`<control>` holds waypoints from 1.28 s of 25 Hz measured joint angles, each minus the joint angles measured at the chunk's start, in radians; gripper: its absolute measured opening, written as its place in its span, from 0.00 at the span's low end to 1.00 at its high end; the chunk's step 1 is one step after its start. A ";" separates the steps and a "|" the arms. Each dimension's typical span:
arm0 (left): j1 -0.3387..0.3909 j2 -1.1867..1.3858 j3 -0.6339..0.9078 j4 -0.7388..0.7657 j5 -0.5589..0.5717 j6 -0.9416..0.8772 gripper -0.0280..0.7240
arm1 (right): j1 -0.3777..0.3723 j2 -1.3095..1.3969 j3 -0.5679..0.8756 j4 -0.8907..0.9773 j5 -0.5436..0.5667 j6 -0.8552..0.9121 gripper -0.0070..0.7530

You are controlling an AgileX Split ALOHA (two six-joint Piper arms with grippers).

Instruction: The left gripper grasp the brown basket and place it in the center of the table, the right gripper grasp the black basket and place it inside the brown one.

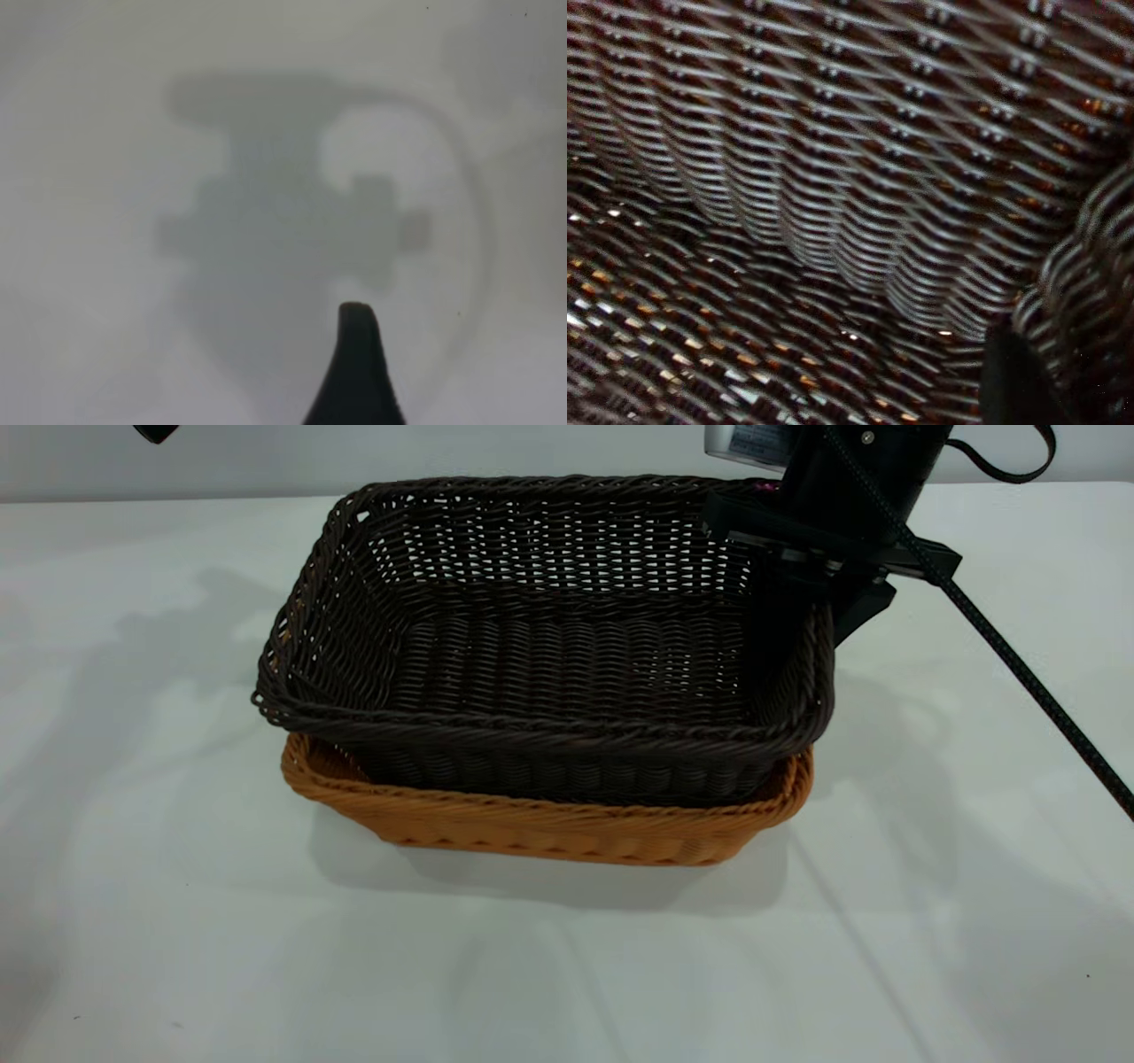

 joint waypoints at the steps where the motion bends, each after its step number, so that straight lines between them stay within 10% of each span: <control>1: 0.000 0.000 0.000 0.000 0.000 0.000 0.73 | 0.000 0.000 -0.001 0.010 0.000 -0.001 0.30; 12: 0.000 -0.007 0.000 0.000 -0.027 0.000 0.73 | 0.001 0.000 -0.110 -0.067 0.056 -0.018 0.81; 32: 0.000 -0.529 0.000 -0.003 0.181 -0.110 0.73 | 0.001 -0.506 -0.451 -0.175 0.189 -0.001 0.76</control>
